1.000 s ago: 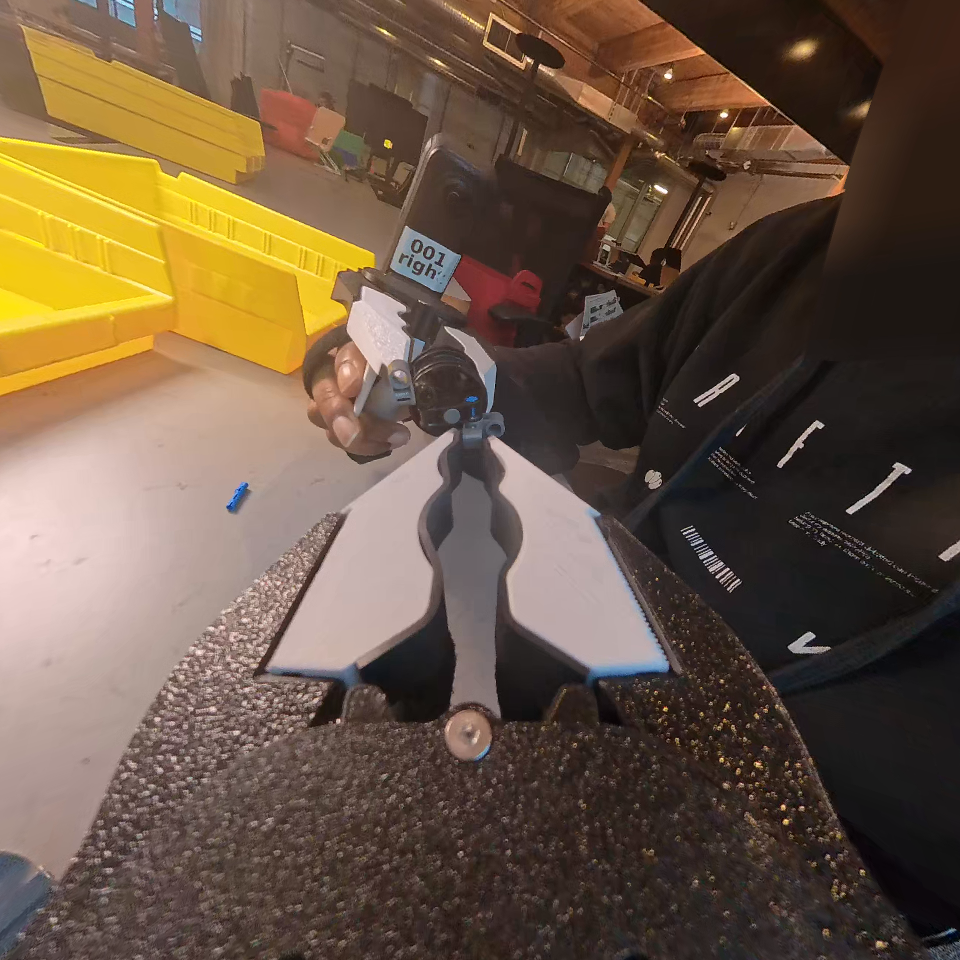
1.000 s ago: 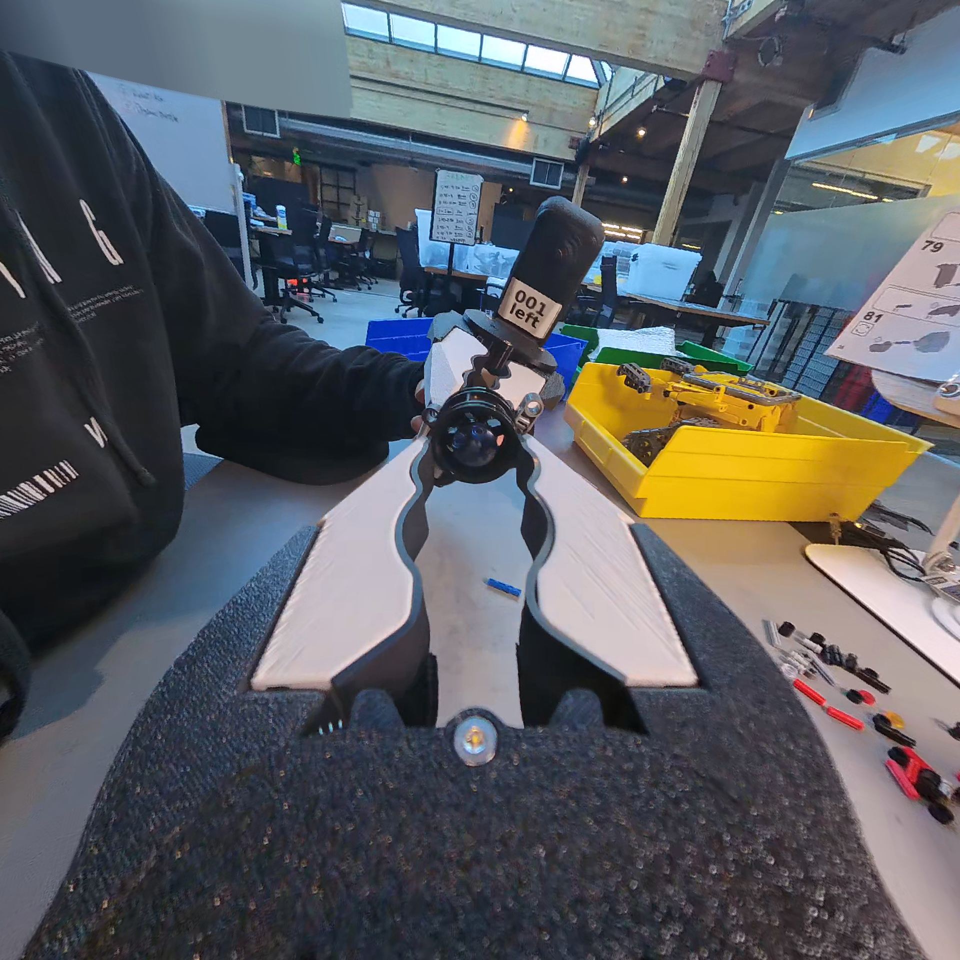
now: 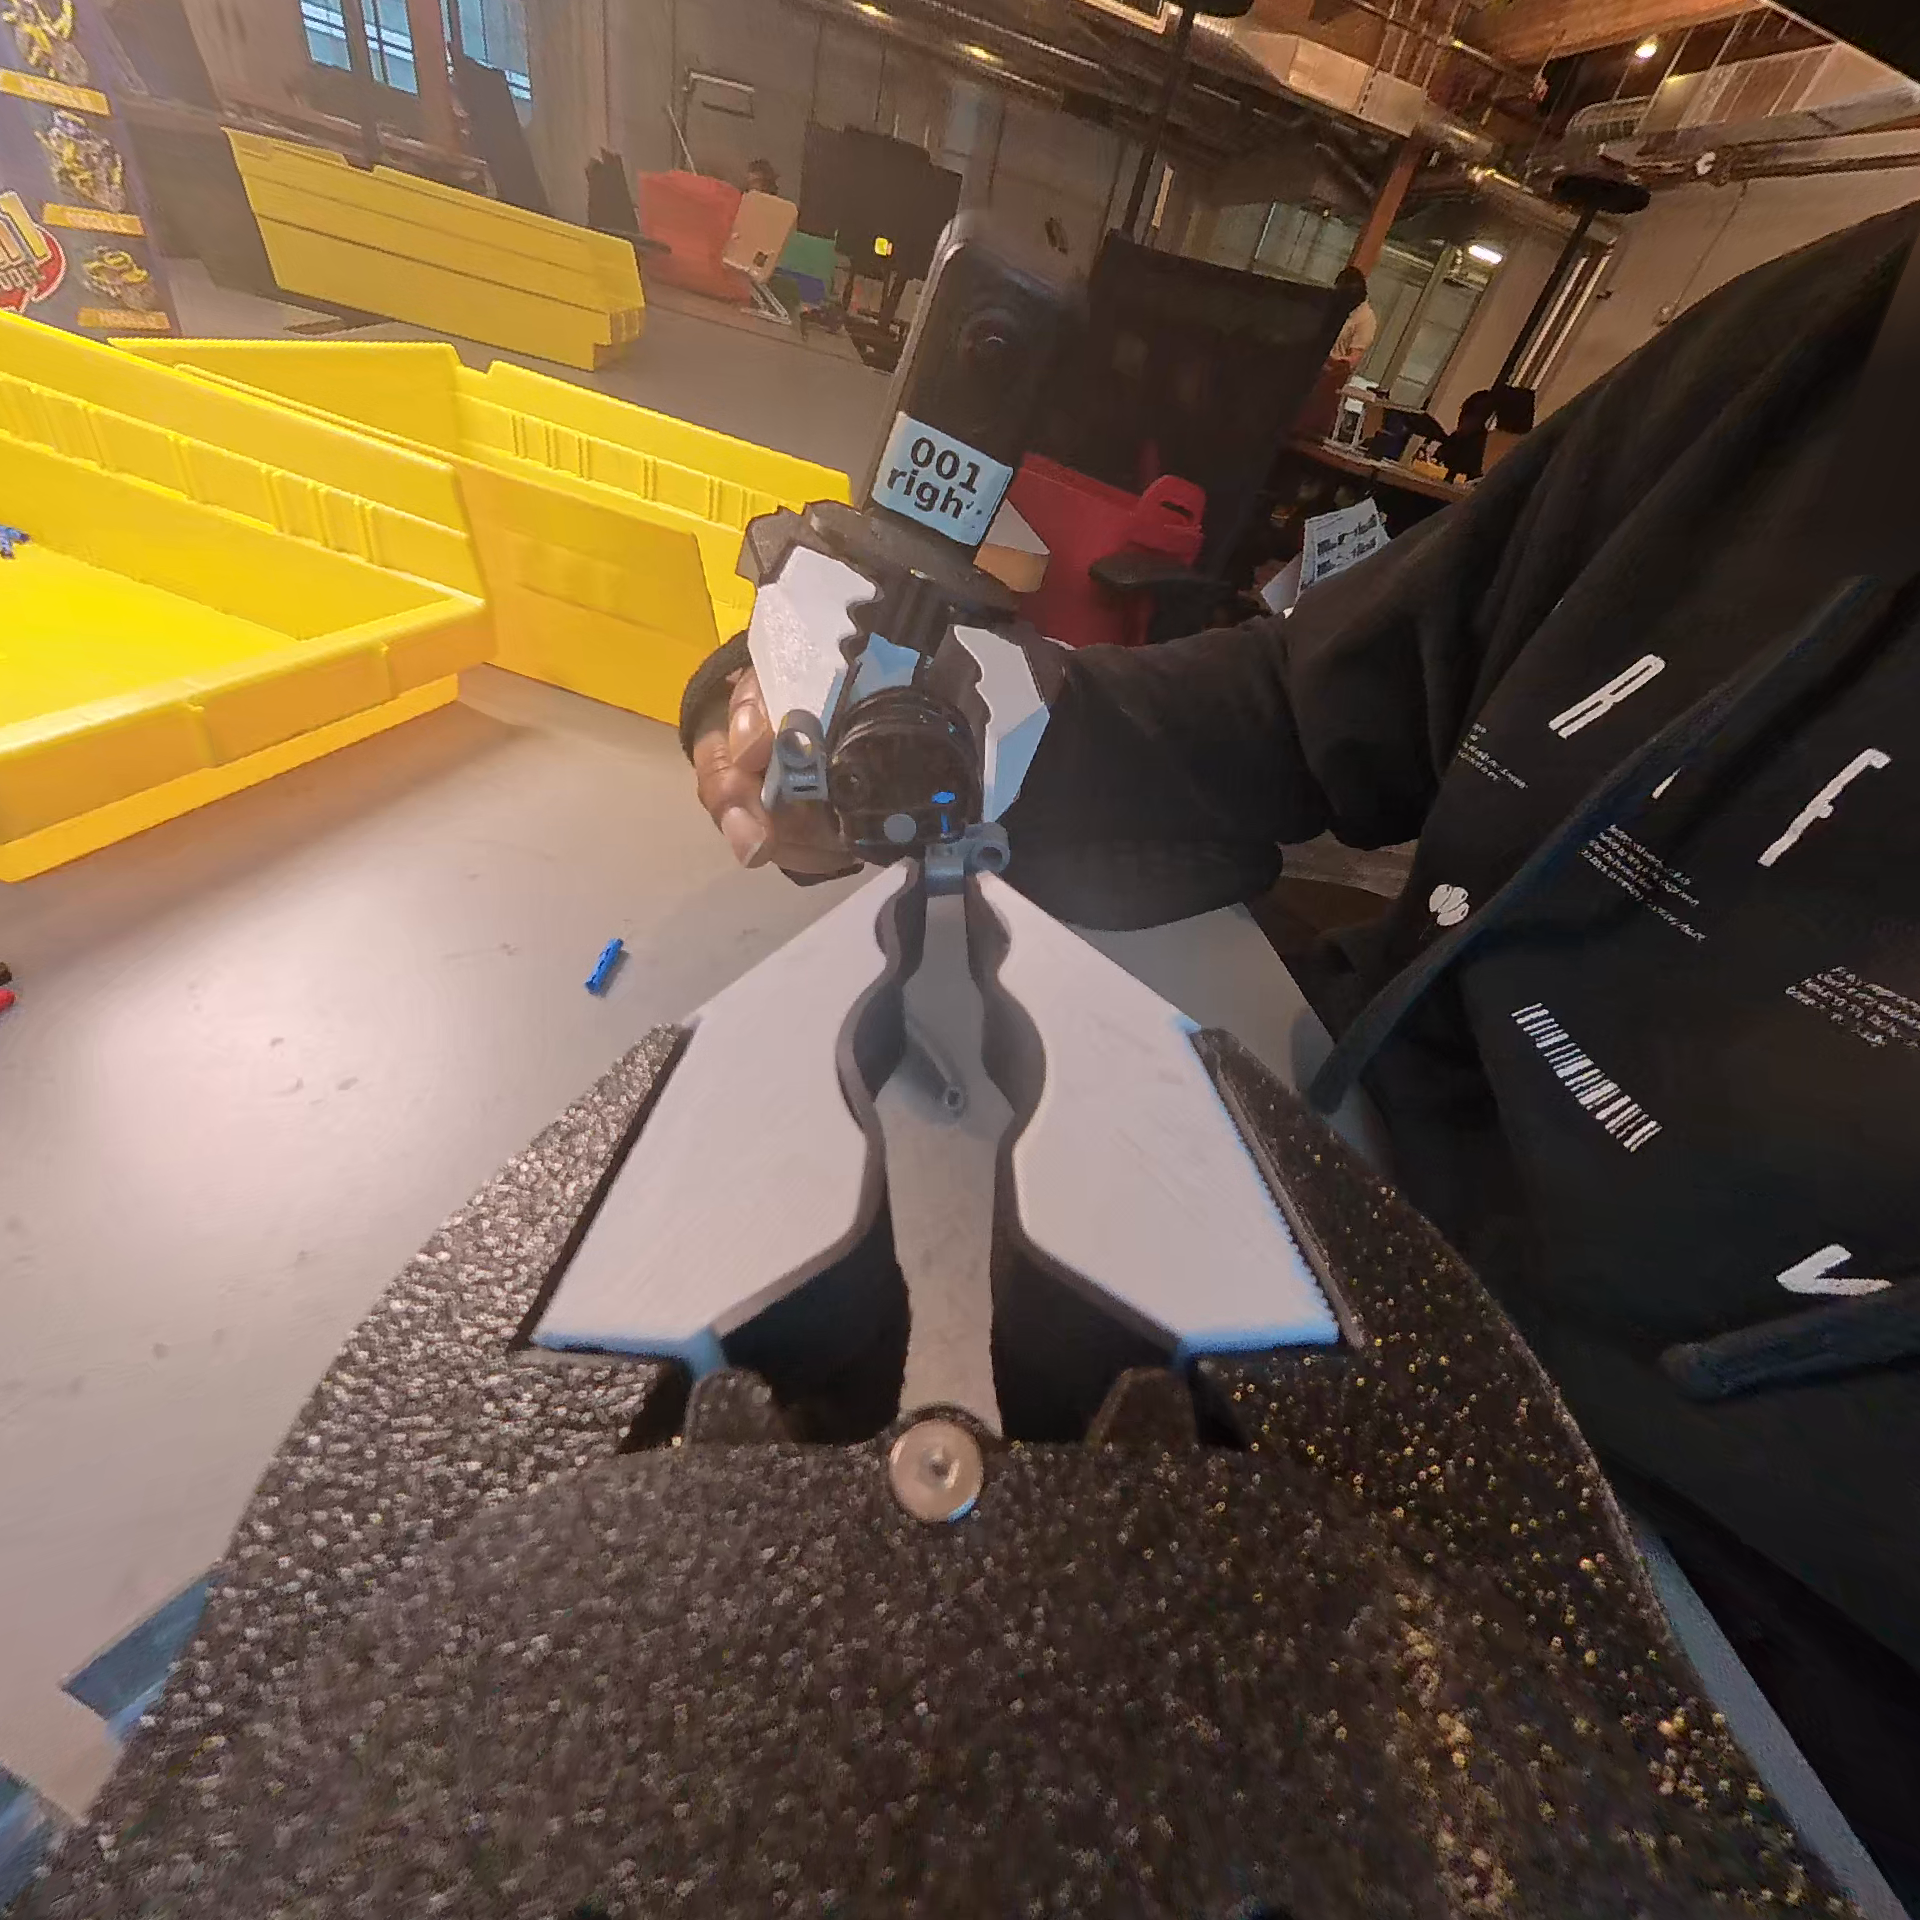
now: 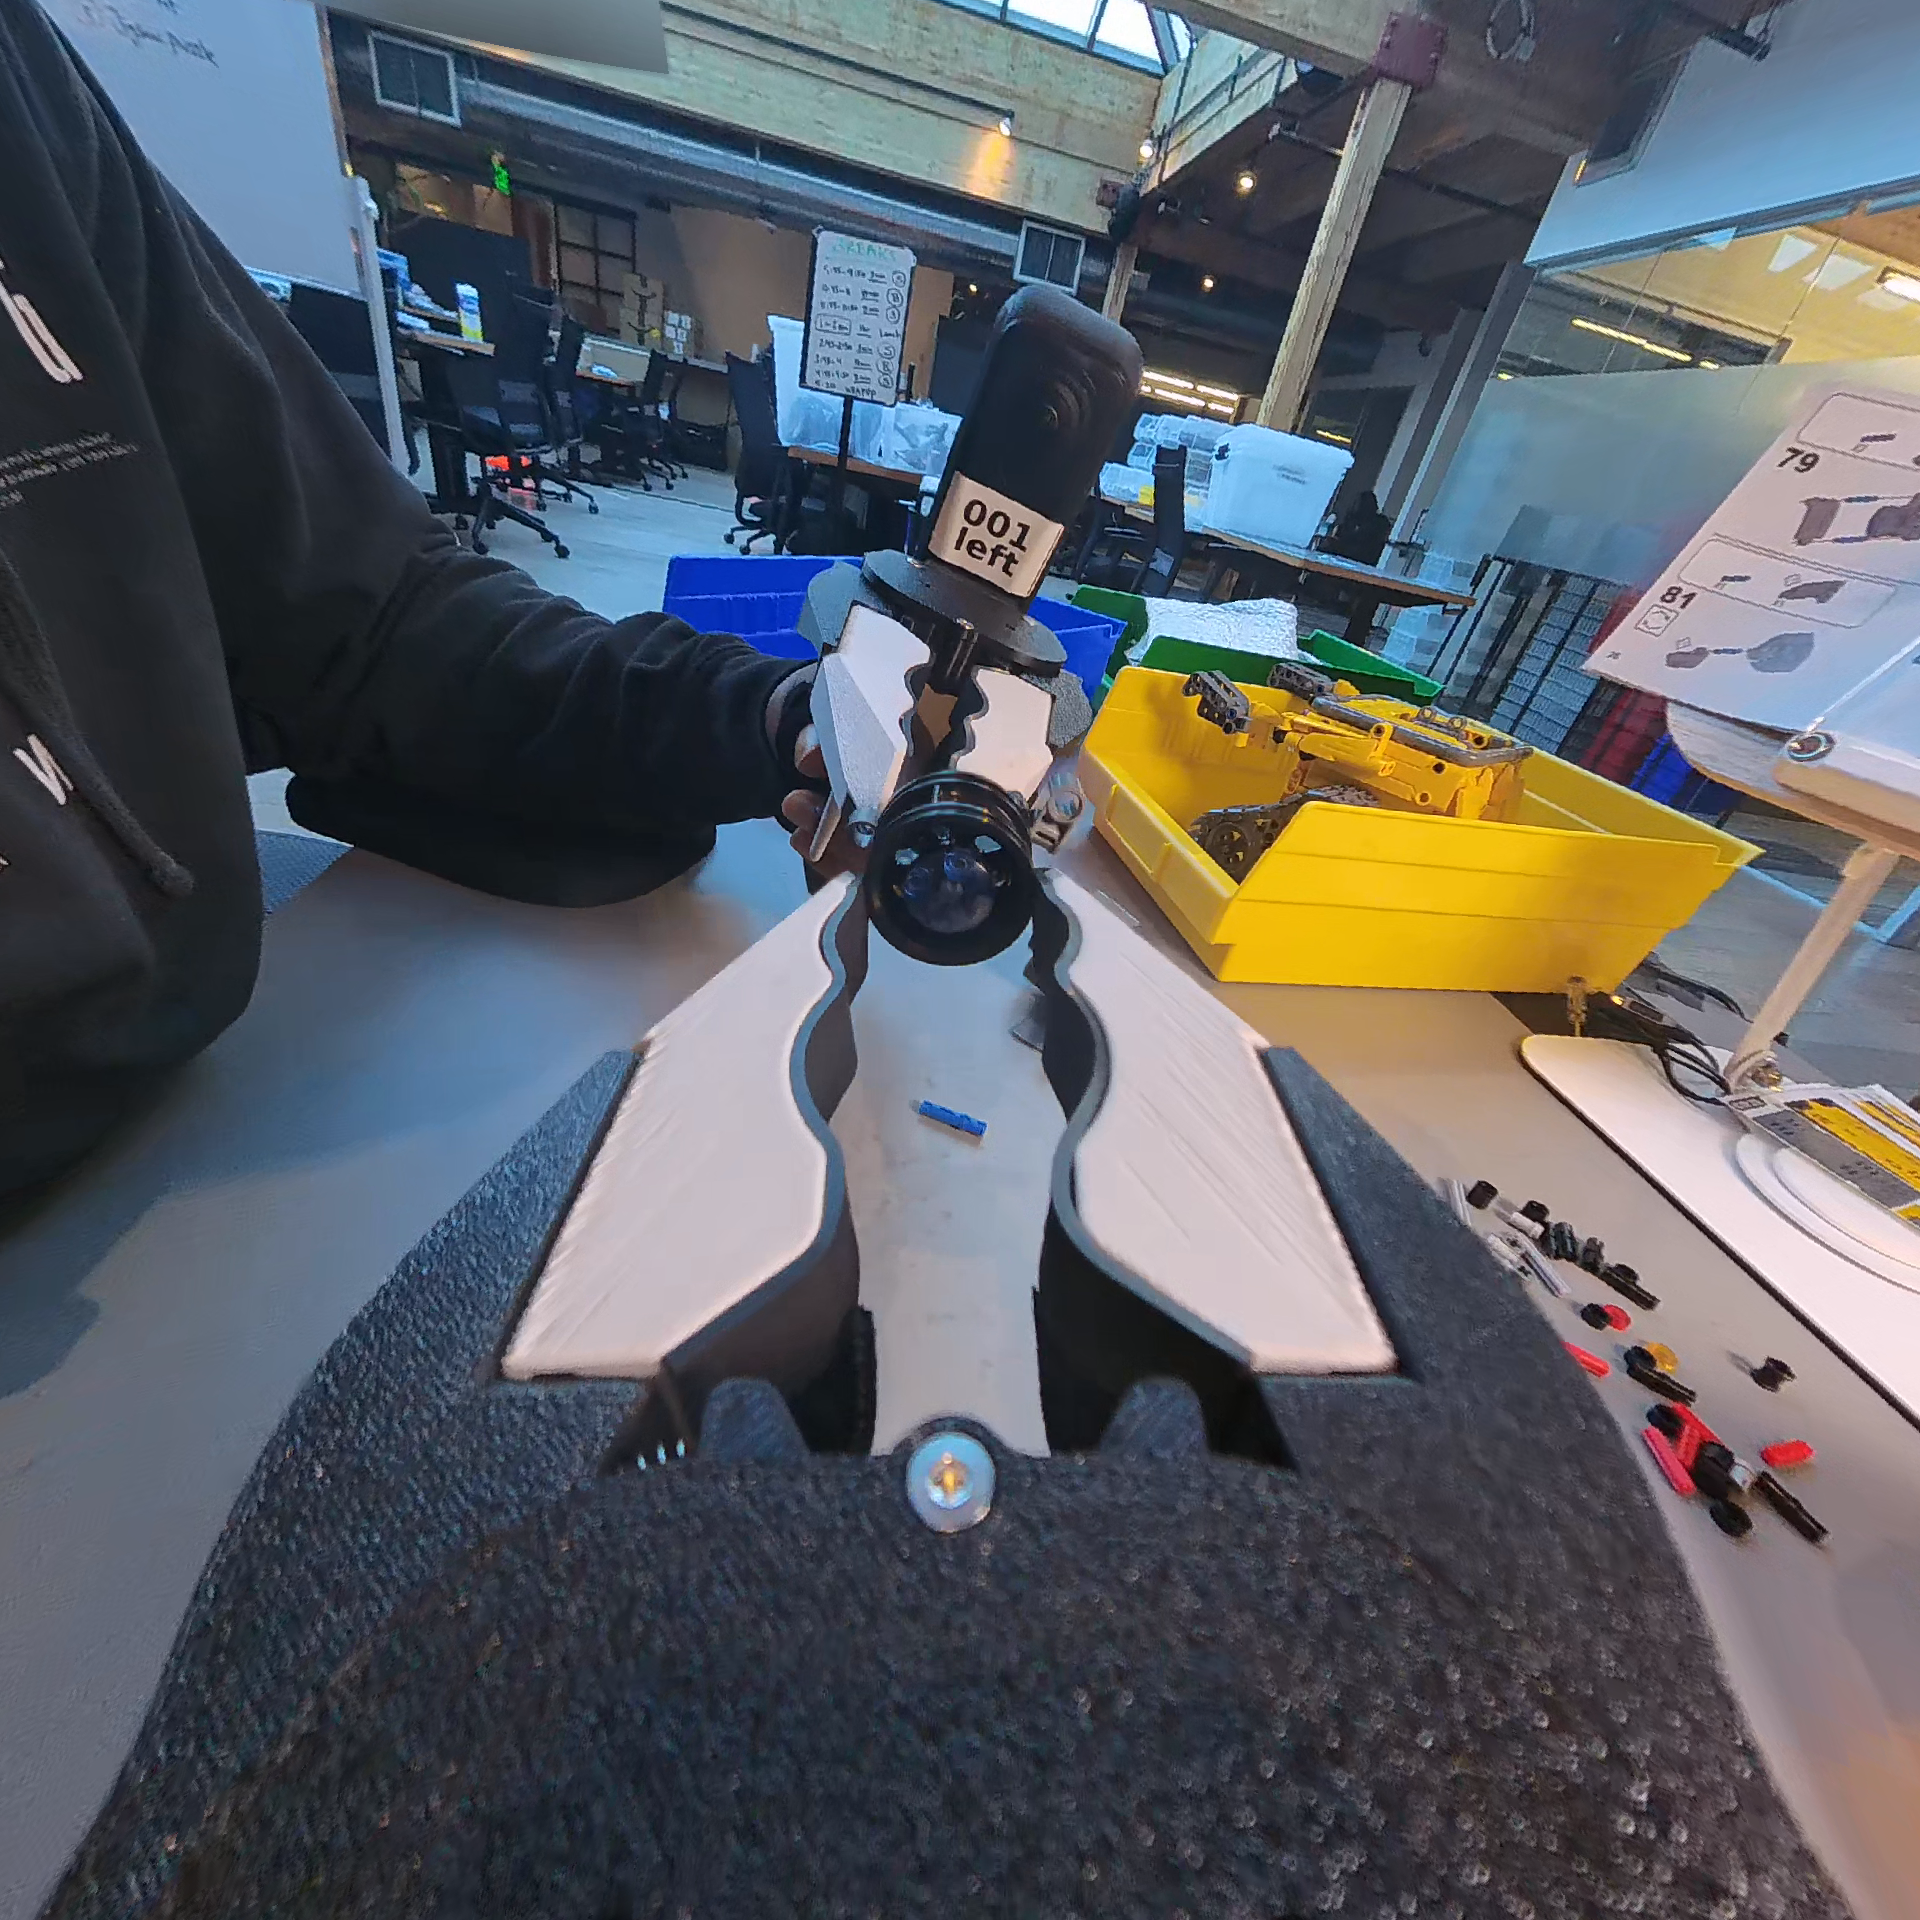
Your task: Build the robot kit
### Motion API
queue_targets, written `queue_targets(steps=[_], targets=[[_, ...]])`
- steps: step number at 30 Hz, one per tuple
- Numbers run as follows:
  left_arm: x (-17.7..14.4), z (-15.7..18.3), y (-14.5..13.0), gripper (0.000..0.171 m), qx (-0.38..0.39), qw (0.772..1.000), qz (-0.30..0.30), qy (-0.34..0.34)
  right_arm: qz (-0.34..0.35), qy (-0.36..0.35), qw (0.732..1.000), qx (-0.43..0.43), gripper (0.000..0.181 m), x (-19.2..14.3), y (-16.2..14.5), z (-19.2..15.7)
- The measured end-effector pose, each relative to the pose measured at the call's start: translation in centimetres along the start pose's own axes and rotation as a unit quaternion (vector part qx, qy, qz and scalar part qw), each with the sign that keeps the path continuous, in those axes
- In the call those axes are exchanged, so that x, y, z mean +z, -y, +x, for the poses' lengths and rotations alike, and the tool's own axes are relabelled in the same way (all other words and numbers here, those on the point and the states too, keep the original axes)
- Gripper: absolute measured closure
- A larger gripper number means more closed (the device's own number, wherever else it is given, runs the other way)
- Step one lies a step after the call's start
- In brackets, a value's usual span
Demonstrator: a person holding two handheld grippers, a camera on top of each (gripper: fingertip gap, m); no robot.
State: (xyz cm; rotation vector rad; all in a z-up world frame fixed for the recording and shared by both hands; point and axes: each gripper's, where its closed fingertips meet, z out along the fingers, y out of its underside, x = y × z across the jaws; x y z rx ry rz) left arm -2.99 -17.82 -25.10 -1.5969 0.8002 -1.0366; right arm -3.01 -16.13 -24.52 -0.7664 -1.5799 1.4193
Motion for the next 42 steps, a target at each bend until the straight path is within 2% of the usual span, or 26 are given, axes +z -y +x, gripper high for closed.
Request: queue_targets(steps=[4, 7, 11, 16, 22, 28, 42], targets=[[-0.1, -0.3, -0.8, 0.165, -0.009, 1.000, -0.009, -0.008, -0.026, 0.001, 1.000, -0.004, 0.149, 0.2, -0.9, -0.1], [-0.4, -0.8, -2.2, 0.165, -0.011, 0.999, -0.036, -0.009, -0.072, 0.000, 0.997, -0.014, 0.149, 0.5, -2.6, -0.2], [-0.4, -1.4, -5.3, 0.165, 0.000, 0.993, -0.121, 0.007, -0.155, 0.016, 0.988, -0.021, 0.149, 0.7, -5.4, -0.8], [-0.2, -1.9, -9.3, 0.165, 0.025, 0.972, -0.232, 0.028, -0.255, 0.037, 0.966, -0.037, 0.150, 0.8, -9.0, -1.8], [-0.2, -2.5, -11.7, 0.166, 0.040, 0.951, -0.303, 0.051, -0.328, 0.056, 0.942, -0.052, 0.150, 0.6, -11.4, -2.3], [-0.4, -2.8, -12.4, 0.166, 0.046, 0.942, -0.327, 0.062, -0.359, 0.074, 0.930, -0.041, 0.149, 0.5, -12.4, -2.4], [-1.4, -2.2, -12.1, 0.161, 0.038, 0.941, -0.334, 0.049, -0.353, 0.083, 0.932, -0.031, 0.148, 0.6, -12.2, -2.5]])
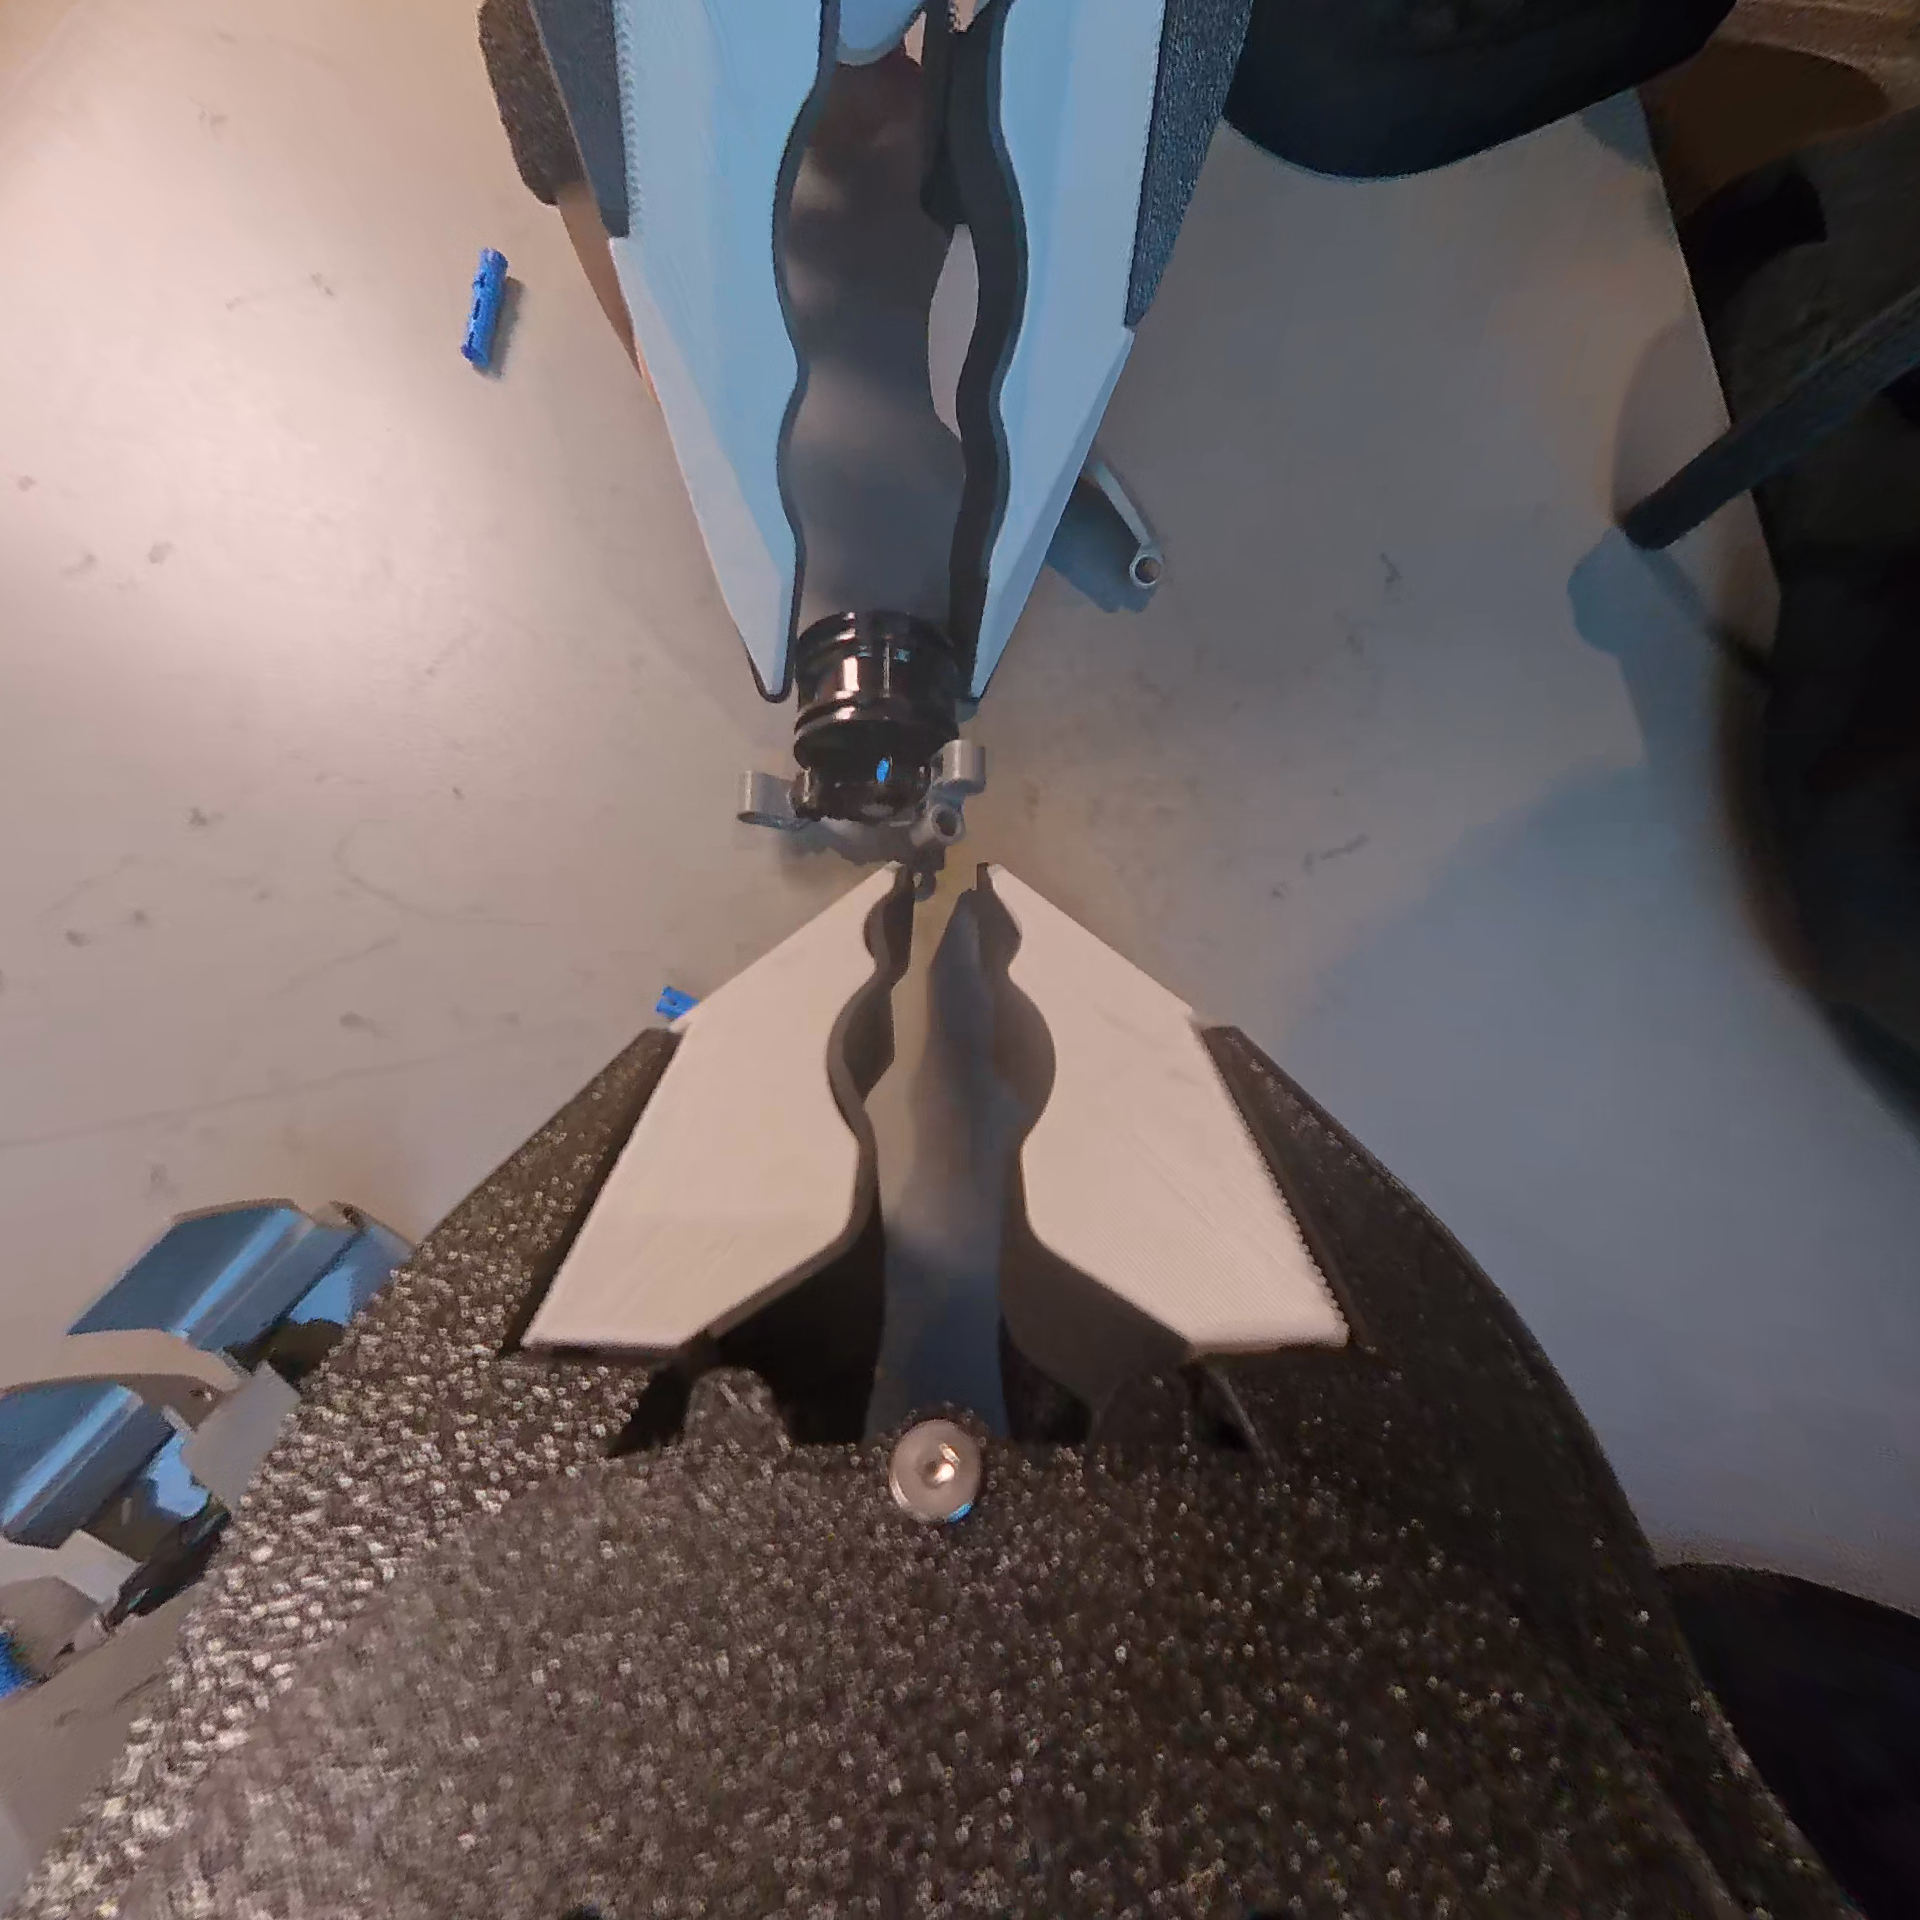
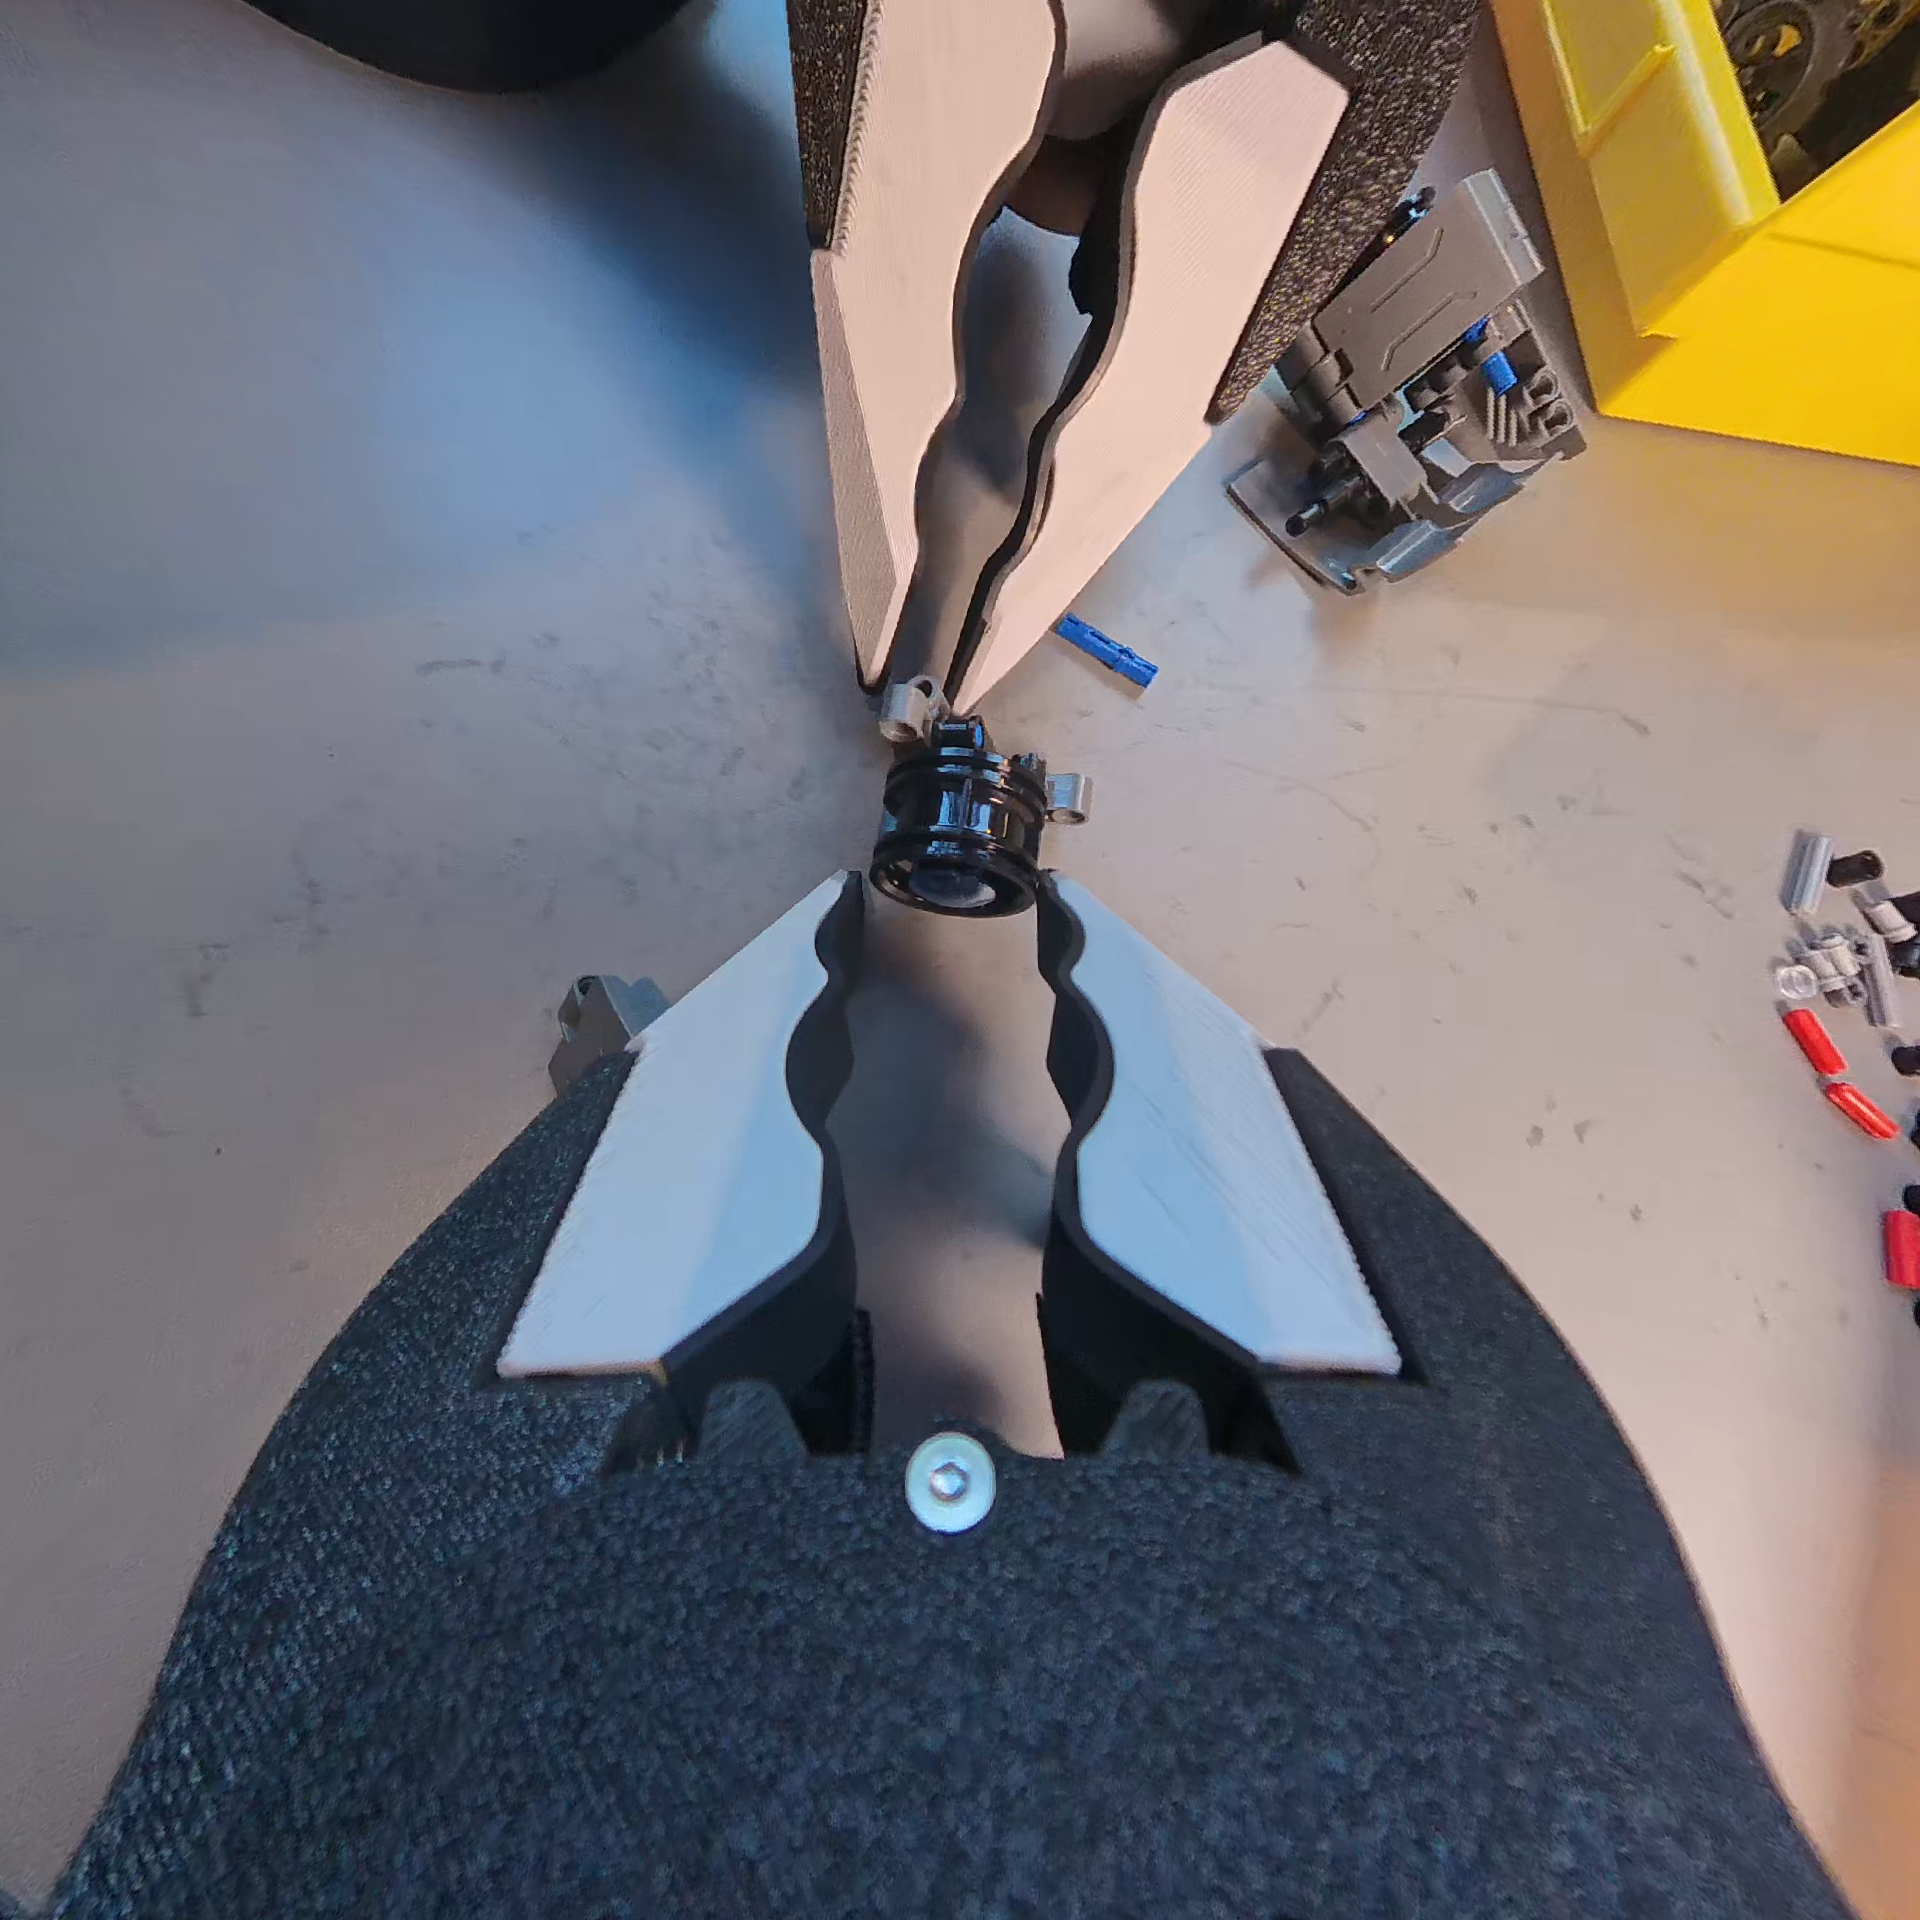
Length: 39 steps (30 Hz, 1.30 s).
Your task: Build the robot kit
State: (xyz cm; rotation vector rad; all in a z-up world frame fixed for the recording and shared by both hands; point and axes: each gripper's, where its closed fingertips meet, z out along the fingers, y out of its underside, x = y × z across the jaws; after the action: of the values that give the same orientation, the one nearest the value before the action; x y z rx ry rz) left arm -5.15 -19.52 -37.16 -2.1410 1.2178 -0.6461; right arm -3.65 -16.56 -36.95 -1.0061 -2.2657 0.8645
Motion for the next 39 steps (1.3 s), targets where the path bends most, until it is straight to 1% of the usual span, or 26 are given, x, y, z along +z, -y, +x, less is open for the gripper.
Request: queue_targets(steps=[4, 6, 9, 11, 15, 19, 21, 23, 24, 26, 27, 28, 29, 30, 31, 32, 33, 34, 35, 36, 37, 39], targets=[[-0.7, -0.2, -0.4, 0.160, -0.007, 1.000, -0.004, 0.001, 0.002, 0.002, 1.000, 0.003, 0.146, -0.1, 0.0, 0.0], [-1.6, -1.0, -0.6, 0.158, -0.020, 1.000, -0.002, 0.019, 0.005, 0.002, 1.000, 0.007, 0.144, -0.3, 0.0, 0.1], [-3.4, -2.7, -1.0, 0.151, -0.080, 0.995, 0.010, 0.054, 0.040, -0.015, 0.999, 0.028, 0.141, -1.8, 0.9, 0.9], [-4.0, -3.9, -1.4, 0.147, -0.121, 0.989, 0.013, 0.081, 0.073, -0.042, 0.995, 0.047, 0.141, -3.3, 1.6, 2.2], [-3.2, -4.6, -2.0, 0.144, -0.159, 0.980, -0.013, 0.119, 0.117, -0.095, 0.985, 0.078, 0.141, -5.8, 1.8, 4.4], [-2.1, -4.5, -1.9, 0.143, -0.173, 0.975, -0.028, 0.135, 0.128, -0.105, 0.982, 0.094, 0.141, -6.1, 1.6, 4.9], [-2.0, -5.0, -2.0, 0.152, -0.170, 0.972, -0.036, 0.157, 0.125, -0.099, 0.983, 0.091, 0.141, -5.7, 1.6, 4.6], [-2.2, -5.5, -2.2, 0.167, -0.155, 0.970, -0.046, 0.182, 0.127, -0.093, 0.984, 0.086, 0.141, -5.3, 1.9, 4.2], [-2.2, -5.6, -2.3, 0.168, -0.153, 0.970, -0.045, 0.182, 0.129, -0.091, 0.984, 0.083, 0.141, -5.1, 2.2, 4.0], [-2.2, -5.6, -1.9, 0.168, -0.160, 0.972, -0.023, 0.168, 0.136, -0.093, 0.983, 0.075, 0.142, -4.8, 2.8, 3.7], [-2.4, -5.8, -1.3, 0.168, -0.172, 0.972, 0.008, 0.157, 0.142, -0.100, 0.982, 0.070, 0.142, -4.7, 3.3, 3.7], [-2.8, -5.9, -0.2, 0.168, -0.190, 0.970, 0.053, 0.141, 0.150, -0.110, 0.980, 0.063, 0.144, -4.7, 3.8, 3.7], [-3.6, -5.9, 1.5, 0.168, -0.211, 0.963, 0.119, 0.120, 0.160, -0.128, 0.977, 0.053, 0.145, -4.8, 4.5, 3.9], [-4.8, -5.9, 3.6, 0.168, -0.238, 0.946, 0.201, 0.089, 0.172, -0.154, 0.972, 0.039, 0.146, -5.0, 5.2, 4.2], [-6.3, -5.6, 5.9, 0.168, -0.269, 0.918, 0.289, 0.040, 0.184, -0.191, 0.964, 0.021, 0.146, -5.4, 6.1, 4.6], [-7.9, -5.4, 7.8, 0.168, -0.301, 0.879, 0.370, -0.012, 0.195, -0.224, 0.955, -0.002, 0.146, -5.8, 7.1, 4.8], [-9.3, -5.3, 9.1, 0.168, -0.329, 0.834, 0.438, -0.058, 0.202, -0.257, 0.945, -0.021, 0.146, -6.2, 7.9, 5.0], [-10.4, -5.3, 9.9, 0.169, -0.355, 0.790, 0.490, -0.099, 0.207, -0.289, 0.934, -0.037, 0.146, -6.6, 8.7, 5.3], [-10.9, -5.4, 10.4, 0.169, -0.380, 0.751, 0.524, -0.131, 0.210, -0.318, 0.923, -0.050, 0.146, -7.0, 9.4, 5.6], [-11.0, -5.4, 10.6, 0.169, -0.398, 0.724, 0.542, -0.153, 0.212, -0.344, 0.913, -0.060, 0.146, -7.4, 10.0, 5.9], [-10.9, -5.2, 10.9, 0.169, -0.405, 0.708, 0.554, -0.168, 0.210, -0.368, 0.903, -0.066, 0.146, -7.8, 10.4, 6.2], [-10.7, -4.8, 11.6, 0.169, -0.409, 0.690, 0.568, -0.184, 0.197, -0.398, 0.893, -0.069, 0.146, -8.1, 10.5, 6.8]])
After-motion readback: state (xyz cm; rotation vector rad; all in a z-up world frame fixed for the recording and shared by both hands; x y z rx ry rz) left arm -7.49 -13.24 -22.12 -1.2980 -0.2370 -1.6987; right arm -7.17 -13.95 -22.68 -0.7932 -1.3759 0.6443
